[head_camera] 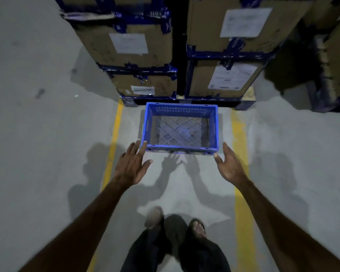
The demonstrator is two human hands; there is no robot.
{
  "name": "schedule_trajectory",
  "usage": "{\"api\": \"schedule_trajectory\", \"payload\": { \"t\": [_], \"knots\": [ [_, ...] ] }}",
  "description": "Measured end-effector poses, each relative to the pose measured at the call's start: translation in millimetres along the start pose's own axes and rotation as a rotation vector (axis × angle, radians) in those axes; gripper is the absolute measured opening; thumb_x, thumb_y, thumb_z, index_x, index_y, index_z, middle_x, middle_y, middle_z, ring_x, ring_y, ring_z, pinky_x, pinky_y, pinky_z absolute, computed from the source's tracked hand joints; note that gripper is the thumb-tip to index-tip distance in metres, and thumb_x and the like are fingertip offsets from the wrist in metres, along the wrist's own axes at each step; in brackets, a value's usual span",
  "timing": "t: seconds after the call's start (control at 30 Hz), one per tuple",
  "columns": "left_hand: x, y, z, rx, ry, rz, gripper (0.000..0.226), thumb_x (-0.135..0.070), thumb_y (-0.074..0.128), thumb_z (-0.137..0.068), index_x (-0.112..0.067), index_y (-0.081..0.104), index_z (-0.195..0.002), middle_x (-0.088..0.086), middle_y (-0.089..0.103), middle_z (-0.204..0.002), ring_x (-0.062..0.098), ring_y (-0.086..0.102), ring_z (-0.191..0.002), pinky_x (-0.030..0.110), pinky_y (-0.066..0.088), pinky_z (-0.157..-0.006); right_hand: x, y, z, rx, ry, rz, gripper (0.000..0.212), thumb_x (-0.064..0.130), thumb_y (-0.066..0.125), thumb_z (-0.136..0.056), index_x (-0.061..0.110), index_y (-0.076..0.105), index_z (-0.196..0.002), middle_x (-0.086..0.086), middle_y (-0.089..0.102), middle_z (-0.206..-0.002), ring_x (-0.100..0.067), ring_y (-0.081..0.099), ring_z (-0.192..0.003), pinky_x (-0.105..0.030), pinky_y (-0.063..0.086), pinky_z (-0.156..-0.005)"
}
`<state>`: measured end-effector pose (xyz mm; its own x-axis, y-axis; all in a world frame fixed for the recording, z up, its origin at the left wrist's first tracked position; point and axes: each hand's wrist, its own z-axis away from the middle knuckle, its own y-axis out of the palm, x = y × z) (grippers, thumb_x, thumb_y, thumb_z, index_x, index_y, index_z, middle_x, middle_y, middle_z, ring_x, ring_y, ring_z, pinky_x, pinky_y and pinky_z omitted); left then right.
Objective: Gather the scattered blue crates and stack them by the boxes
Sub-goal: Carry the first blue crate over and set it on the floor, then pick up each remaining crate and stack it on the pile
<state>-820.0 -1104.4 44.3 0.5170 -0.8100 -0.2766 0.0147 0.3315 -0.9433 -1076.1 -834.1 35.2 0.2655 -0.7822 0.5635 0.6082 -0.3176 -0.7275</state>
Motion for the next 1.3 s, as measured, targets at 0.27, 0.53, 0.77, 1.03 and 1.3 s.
{"api": "schedule_trajectory", "payload": {
  "t": [0.27,0.53,0.77,1.03,1.3],
  "knots": [
    [-77.6,-126.0,147.5,0.009,-0.141,0.15,0.075,-0.059,0.039,-0.098,-0.016,0.032,-0.16,0.014,0.033,-0.164,0.034,0.032,-0.15,0.048,0.034,-0.118,48.3,-100.2,165.7,-0.062,0.104,-0.169,0.068,0.03,0.052,-0.105,0.009,0.021,-0.161,-0.01,0.026,-0.167,-0.027,0.027,-0.153,-0.033,0.02,-0.121],
    [-67.6,-162.4,224.6,-0.034,-0.074,0.315,0.073,-0.052,0.043,-0.1,-0.011,0.031,-0.159,0.012,0.037,-0.162,0.03,0.031,-0.15,0.03,0.02,-0.121,59.0,-114.5,285.4,-0.138,0.117,-0.117,0.063,0.041,0.054,-0.103,0.014,0.036,-0.157,-0.013,0.054,-0.15,-0.034,0.051,-0.137,-0.042,0.04,-0.111],
    [-30.7,-183.2,282.1,0.022,0.024,0.381,0.067,-0.044,0.051,-0.104,-0.016,0.028,-0.161,0.009,0.036,-0.163,0.028,0.032,-0.149,0.037,0.024,-0.122,114.5,-57.2,403.3,-0.2,0.191,-0.315,0.062,0.037,0.056,-0.103,0.013,0.036,-0.157,-0.017,0.051,-0.151,-0.035,0.052,-0.135,-0.047,0.043,-0.111],
    [7.7,-186.7,319.5,0.179,0.192,0.331,0.063,-0.041,0.052,-0.104,-0.016,0.033,-0.159,0.012,0.042,-0.158,0.033,0.038,-0.144,0.041,0.029,-0.118,125.5,-10.3,523.2,-0.367,0.373,-0.376,0.061,0.036,0.056,-0.103,0.011,0.038,-0.156,-0.019,0.052,-0.149,-0.037,0.054,-0.133,-0.05,0.046,-0.107],
    [-44.9,-187.5,349.7,0.281,0.439,0.342,0.064,-0.045,0.052,-0.104,-0.019,0.034,-0.159,0.007,0.041,-0.16,0.029,0.034,-0.148,0.043,0.026,-0.122,124.3,22.9,638.9,-0.585,0.515,-0.527,0.071,0.048,0.059,-0.098,0.012,0.038,-0.155,-0.019,0.053,-0.148,-0.035,0.056,-0.131,-0.053,0.047,-0.106]
  ]
}}
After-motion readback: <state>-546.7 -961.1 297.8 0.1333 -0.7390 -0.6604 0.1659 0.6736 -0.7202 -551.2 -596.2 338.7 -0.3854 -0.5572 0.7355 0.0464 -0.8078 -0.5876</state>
